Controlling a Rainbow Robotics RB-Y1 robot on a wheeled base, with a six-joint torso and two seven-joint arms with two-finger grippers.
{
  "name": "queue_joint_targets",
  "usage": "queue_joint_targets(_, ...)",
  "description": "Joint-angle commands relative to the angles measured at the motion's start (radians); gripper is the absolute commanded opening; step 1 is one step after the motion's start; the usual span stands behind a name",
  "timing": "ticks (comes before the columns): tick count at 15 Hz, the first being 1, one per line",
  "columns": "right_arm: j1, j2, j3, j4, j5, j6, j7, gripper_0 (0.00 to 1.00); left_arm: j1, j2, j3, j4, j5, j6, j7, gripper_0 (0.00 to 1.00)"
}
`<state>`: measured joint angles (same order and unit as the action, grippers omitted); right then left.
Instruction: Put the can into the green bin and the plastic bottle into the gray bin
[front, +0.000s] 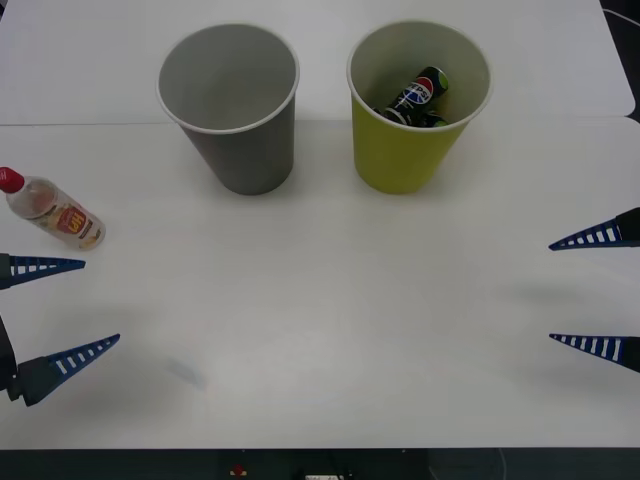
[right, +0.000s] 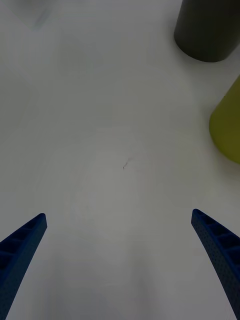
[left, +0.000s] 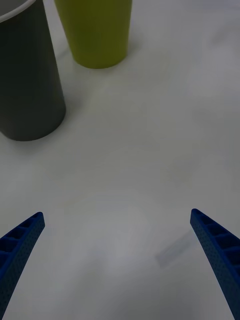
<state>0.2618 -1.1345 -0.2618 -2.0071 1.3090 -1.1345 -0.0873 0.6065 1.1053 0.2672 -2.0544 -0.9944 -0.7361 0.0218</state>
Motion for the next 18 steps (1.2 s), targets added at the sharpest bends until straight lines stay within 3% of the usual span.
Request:
queue_joint_targets(1, 0.000, 0.000, 0.000, 0.000, 0.000, 0.000, 0.000, 1.00, 0.108, -0.070, 0.010, -0.018, 0.046, 0.093, 0.003, 1.00)
queue_joint_targets(7, 0.000, 0.000, 0.000, 0.000, 0.000, 0.000, 0.000, 1.00, 0.230, -0.119, 0.014, -0.013, 0.296, 0.256, 0.001, 1.00)
queue_joint_targets(11, 0.000, 0.000, 0.000, 0.000, 0.000, 0.000, 0.000, 1.00, 0.206, -0.162, -0.042, 0.049, 0.482, 0.265, -0.017, 1.00)
queue_joint_targets(18, 0.000, 0.000, 0.000, 0.000, 0.000, 0.000, 0.000, 1.00, 0.130, -0.243, -0.057, 0.224, 0.638, 0.256, -0.095, 1.00)
